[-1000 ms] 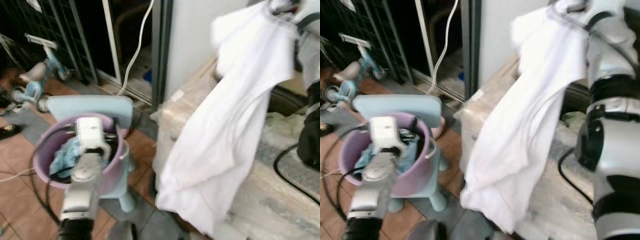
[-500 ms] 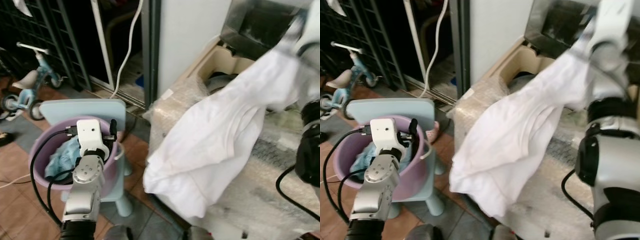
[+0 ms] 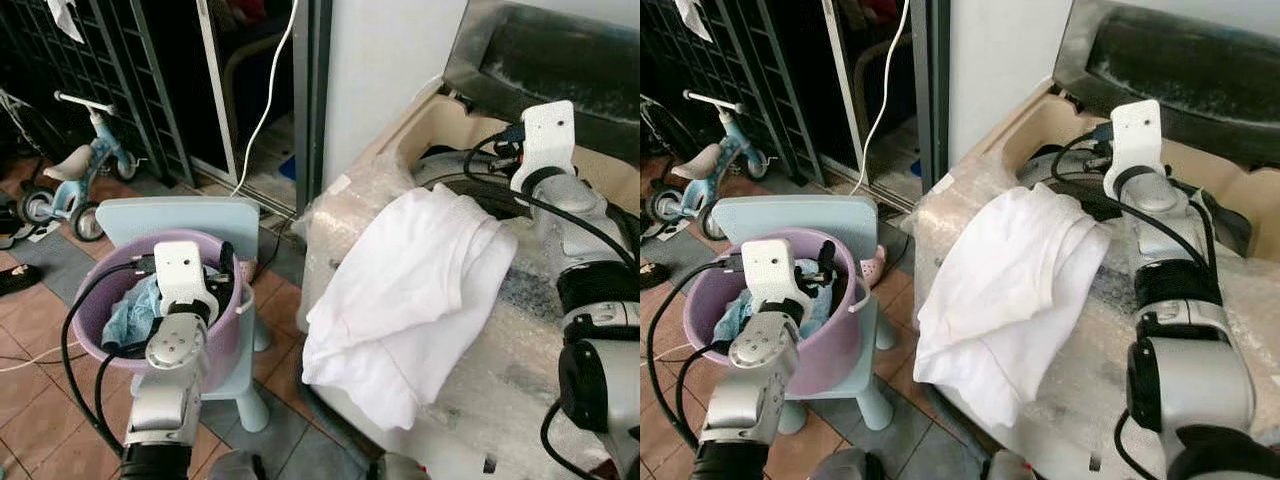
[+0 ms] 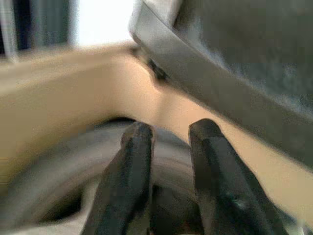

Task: Clothes washing

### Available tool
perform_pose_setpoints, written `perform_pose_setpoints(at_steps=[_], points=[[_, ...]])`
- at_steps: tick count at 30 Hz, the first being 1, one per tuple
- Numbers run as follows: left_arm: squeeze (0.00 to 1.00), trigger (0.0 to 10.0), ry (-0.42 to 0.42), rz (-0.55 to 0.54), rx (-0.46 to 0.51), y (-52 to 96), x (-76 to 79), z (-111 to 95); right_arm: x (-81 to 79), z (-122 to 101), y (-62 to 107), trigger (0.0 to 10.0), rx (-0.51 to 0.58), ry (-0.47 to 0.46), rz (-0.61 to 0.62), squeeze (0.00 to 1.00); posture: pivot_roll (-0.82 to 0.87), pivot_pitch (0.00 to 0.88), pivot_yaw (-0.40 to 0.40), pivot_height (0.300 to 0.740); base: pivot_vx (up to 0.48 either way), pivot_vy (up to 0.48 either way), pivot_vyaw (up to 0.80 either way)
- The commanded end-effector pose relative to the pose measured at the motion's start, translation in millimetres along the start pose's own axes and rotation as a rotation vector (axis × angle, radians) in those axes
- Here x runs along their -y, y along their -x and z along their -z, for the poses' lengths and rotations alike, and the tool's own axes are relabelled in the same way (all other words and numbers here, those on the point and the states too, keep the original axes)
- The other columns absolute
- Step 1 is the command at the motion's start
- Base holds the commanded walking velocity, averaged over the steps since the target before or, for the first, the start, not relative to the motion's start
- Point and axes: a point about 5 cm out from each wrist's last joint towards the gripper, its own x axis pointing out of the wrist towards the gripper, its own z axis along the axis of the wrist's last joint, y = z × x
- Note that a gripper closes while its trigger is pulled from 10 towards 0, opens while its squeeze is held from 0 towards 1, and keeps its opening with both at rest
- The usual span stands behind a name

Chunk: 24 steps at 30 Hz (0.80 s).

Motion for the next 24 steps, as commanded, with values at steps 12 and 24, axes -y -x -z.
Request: perform_pose_setpoints(at_steps=[12, 24], points=[[0.0, 10.0, -0.001, 0.007, -0.006, -1.4, -1.4, -1, -44.8, -12, 63.2, 10.0, 0.149, -0.018, -0.81, 1.0, -0.05, 0.0, 0.008, 0.74, 0.0, 0.0, 0.0], [0.0, 10.0, -0.001, 0.02, -0.001, -1.9, -1.5, -2, -29.6, 12, 91.1, 10.0, -0.026, 0.218, -0.989, 1.0, -0.05, 0.0, 0.017, 0.74, 0.0, 0.0, 0.0]])
